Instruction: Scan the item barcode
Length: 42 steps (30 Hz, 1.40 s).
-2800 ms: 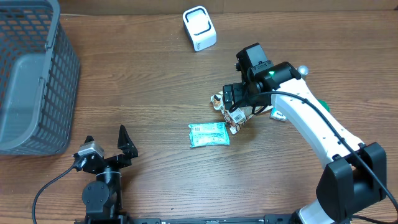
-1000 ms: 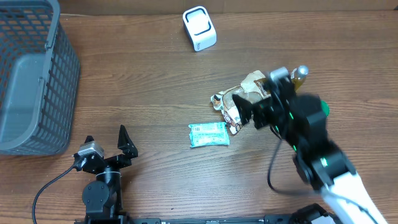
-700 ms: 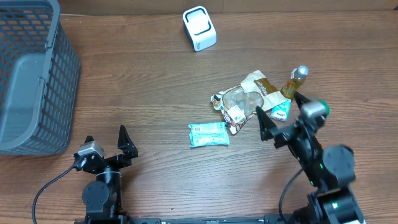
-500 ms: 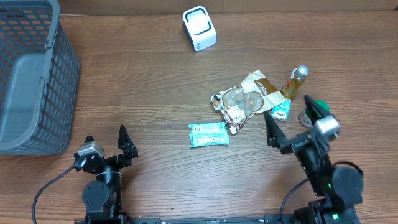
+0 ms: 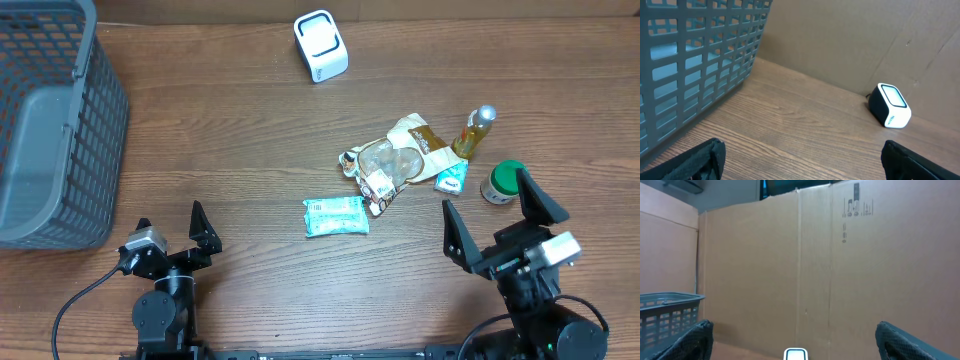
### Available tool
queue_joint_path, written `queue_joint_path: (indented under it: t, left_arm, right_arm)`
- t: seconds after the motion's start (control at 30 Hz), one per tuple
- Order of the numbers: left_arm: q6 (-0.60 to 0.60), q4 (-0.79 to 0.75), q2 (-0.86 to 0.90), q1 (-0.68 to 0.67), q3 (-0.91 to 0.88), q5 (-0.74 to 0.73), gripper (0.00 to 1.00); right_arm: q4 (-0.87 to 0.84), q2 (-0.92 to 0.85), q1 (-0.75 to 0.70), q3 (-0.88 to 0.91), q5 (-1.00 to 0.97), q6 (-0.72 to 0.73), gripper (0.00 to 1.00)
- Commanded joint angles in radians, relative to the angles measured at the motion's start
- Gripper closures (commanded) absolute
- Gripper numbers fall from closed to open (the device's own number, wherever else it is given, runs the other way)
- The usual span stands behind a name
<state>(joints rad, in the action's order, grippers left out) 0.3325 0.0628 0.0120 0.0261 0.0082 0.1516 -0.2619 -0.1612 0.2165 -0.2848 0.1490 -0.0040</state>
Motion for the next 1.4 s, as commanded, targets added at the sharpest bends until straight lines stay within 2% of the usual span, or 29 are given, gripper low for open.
queue_joint_path:
  t: [0.0,0.17,0.27,0.4,0.8,1.37]
  left_arm:
    - [-0.016,0.0,-0.007,-0.007,-0.003,0.005,0.01]
    - [-0.016,0.0,-0.007,-0.007,-0.003,0.005,0.0]
    - [-0.016,0.0,-0.007,-0.007,-0.003,0.005,0.0]
    - [-0.016,0.0,-0.007,-0.007,-0.003,0.005,0.01]
    - [-0.016,0.0,-0.007,-0.007,-0.003,0.005,0.01]
    - [-0.016,0.0,-0.007,-0.007,-0.003,0.005,0.01]
  right_arm:
    - [-0.004,0.06,-0.005,0.049,-0.017,-0.006,0.0]
    - [-0.073,0.16,-0.005,0.156,-0.017,-0.005,0.0]
    - [-0.14,0.158,-0.005,0.212,-0.016,-0.005,0.0]
    - [-0.125,0.158,-0.004,0.279,-0.016,0.004,0.0]
    - [0.338,0.158,-0.003,0.276,-0.019,0.006,0.0]
    - [0.335,0.154,-0.003,0.277,-0.02,0.006,0.0]
